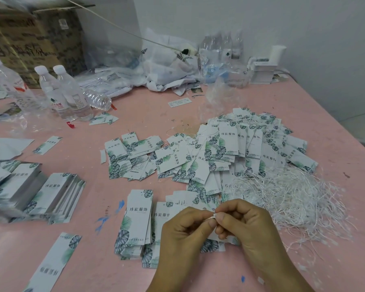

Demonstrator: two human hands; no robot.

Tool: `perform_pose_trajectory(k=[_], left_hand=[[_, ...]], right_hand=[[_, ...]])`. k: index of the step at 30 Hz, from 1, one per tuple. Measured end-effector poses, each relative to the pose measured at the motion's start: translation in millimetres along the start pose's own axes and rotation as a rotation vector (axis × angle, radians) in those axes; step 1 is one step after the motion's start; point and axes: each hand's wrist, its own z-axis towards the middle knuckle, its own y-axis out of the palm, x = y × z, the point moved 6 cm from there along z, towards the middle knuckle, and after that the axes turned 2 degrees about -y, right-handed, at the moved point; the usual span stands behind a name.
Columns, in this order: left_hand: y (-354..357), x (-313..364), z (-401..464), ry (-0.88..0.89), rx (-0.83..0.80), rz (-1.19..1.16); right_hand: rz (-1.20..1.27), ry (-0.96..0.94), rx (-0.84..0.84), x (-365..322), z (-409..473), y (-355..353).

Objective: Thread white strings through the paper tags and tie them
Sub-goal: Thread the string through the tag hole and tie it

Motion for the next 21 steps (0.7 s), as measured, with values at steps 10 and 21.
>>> perform_pose_trajectory(k=[10,21], left_hand=[[-1.0,4.9,-0.1,0.024,-0.001,0.032],[-0.9,2.3,0.6,0.055,0.018,0.136]], right_hand=[[0.006,0.004,0.026,-2.7,-2.1,1.0],[-0.072,-0.025,0.073,-4.3,-3.2,-3.7]])
